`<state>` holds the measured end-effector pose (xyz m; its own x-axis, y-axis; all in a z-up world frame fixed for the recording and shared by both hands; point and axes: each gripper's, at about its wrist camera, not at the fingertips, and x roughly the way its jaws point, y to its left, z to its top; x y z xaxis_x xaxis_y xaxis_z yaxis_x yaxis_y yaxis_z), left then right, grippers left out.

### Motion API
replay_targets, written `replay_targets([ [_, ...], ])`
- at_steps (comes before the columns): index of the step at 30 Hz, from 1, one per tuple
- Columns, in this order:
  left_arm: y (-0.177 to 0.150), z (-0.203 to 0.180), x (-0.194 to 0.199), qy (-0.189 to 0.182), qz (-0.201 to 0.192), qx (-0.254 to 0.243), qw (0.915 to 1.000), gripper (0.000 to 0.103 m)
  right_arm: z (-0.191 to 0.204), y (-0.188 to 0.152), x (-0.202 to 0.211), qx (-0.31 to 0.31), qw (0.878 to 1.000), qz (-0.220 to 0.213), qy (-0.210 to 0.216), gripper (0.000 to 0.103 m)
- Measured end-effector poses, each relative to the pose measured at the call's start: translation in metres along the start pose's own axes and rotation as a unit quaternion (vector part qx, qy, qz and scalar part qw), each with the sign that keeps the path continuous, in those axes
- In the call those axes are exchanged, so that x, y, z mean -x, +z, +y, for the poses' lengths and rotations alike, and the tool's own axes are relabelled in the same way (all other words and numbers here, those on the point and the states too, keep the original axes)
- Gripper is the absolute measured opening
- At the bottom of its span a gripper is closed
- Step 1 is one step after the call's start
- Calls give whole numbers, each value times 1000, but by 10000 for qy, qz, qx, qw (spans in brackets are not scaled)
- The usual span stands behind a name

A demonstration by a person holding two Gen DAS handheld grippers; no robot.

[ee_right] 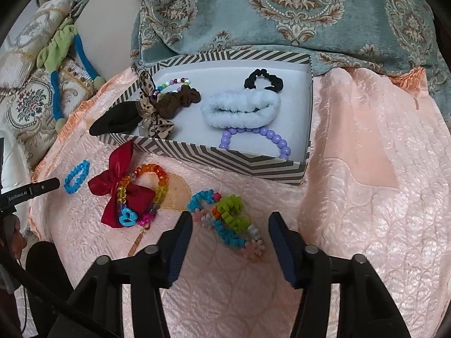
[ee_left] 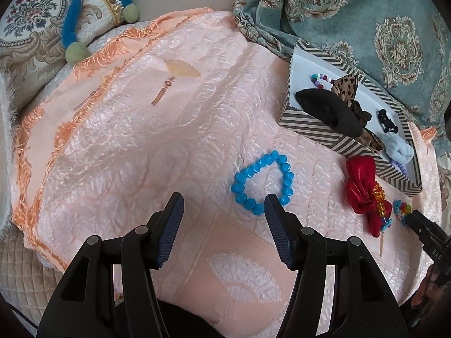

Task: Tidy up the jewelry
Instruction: 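Move both tools over the blue bead bracelet and multicolour bracelets, then grasp blue bead bracelet with left tool while right tool grasps multicolour beaded bracelets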

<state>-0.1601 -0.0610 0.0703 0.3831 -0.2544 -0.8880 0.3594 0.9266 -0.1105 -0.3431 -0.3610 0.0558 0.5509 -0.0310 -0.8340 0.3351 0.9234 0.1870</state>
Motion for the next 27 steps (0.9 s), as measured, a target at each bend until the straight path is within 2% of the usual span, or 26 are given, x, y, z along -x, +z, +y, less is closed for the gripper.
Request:
replay_targets([
  [6,4,-5,-12,59,70,-34,10000,59,-1,1,-10,26,10000,42,47,39],
  [8,5,-6,-15,77,82,-39,9999,59,-2,0,-10,25,10000,16,66,34],
  [9,6,-6,-17,90,92,-44,9999,59,-1,0,-10,31,10000,16,78,29],
  [12,8,-8,-23,136,124,-46,9998,59,0,0,-9,68,9999,-6,122,25],
  [13,9,-8,-25,147,136,-44,9998,59,0,0,-8,85,9999,-9,136,17],
  [14,10,-9,-27,153,147,-41,9998,59,0,1,-7,88,9998,-4,178,14],
  [22,13,-13,-34,100,72,-106,9999,59,-4,0,-2,-2,9996,-55,275,12],
  [23,13,-14,-34,104,47,-123,9999,57,-6,0,0,-33,9995,-68,291,12],
  [24,12,-13,-33,119,21,-120,9999,45,-7,0,1,-60,9995,-73,312,12],
  [26,11,-11,-32,276,-5,-167,9995,31,-12,-1,5,-213,9986,-93,482,12],
  [27,11,-9,-30,239,-22,-173,9996,27,-14,-1,8,-275,9981,-110,539,11],
])
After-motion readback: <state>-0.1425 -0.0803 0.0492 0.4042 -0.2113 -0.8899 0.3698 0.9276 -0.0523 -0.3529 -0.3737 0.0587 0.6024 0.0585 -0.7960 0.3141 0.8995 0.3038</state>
